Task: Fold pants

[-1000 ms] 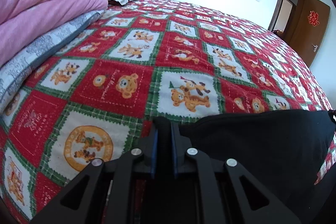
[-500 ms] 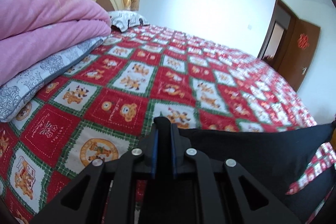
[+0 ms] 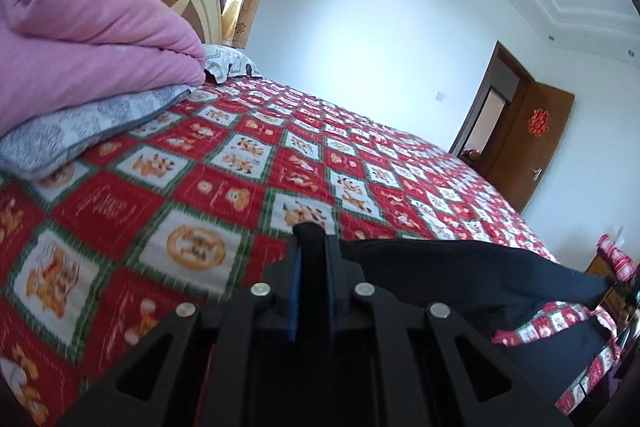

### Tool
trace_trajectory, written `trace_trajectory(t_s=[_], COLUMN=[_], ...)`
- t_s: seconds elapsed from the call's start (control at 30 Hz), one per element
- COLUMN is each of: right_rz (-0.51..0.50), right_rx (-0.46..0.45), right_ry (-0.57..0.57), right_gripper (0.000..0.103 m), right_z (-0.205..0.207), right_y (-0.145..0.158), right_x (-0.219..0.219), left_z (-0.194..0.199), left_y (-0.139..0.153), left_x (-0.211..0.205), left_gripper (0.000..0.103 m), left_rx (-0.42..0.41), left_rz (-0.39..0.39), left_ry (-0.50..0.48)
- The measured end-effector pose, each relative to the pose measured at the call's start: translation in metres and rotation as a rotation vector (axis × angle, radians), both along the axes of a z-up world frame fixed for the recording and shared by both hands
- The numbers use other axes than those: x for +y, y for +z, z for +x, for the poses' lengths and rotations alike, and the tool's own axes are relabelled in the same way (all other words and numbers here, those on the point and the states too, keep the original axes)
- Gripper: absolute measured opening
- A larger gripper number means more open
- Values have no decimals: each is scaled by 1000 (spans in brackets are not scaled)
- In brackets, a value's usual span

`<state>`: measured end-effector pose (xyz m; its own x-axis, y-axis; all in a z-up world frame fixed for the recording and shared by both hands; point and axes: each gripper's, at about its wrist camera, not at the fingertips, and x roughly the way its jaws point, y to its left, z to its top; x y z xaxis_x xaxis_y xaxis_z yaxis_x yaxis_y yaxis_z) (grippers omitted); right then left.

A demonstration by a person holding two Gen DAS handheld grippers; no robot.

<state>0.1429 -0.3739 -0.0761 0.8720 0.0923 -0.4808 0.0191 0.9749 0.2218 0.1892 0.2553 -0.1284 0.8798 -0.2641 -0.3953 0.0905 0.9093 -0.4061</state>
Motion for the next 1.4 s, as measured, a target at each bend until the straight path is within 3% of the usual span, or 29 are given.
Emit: trace_trajectory(t_s=[0.27,0.63,0.87,1.03,1.2,1.27,1.3,1.33,1.37,1.4], right_rz=[42,62,96,69,9,-27,-67,-92,-124,-134], right_rx=[27,108,128,98,57,59,65,67,70,75], right_ry=[-70,-98,-139,-215,-183,-129,-86,-61,-6,30], right_gripper=[8,8,12,12,12,13,17,36,49,69], right_z=[-48,-81,-99,-122,-133,-127,-121,-118,-111,-106], right_y=[-25,-56,-60,-48,-28,-22,-18,-16,-15,-16], right_x=[-22,-28,-37,-44,-14,11,31,44,68,82], left_z=[-33,-72,-90,-106,-115,-110,-107,-104,-99,-96], left_y=[-16,-46,-51,-56,-52,-44,-40,-35,-31,-29], left_x=[11,14,16,35,51,41,34,28,22,19], left_gripper=[11,11,14,20,21,30,43,52,67,72], left_rx=[-4,32,69,112,103,84,78,73,65,60], left_rz=[-22,13,109,159,23,2,3,2,-6,-16], left_ry=[0,-23,-41,19,45,15,2,-8,-10,-8])
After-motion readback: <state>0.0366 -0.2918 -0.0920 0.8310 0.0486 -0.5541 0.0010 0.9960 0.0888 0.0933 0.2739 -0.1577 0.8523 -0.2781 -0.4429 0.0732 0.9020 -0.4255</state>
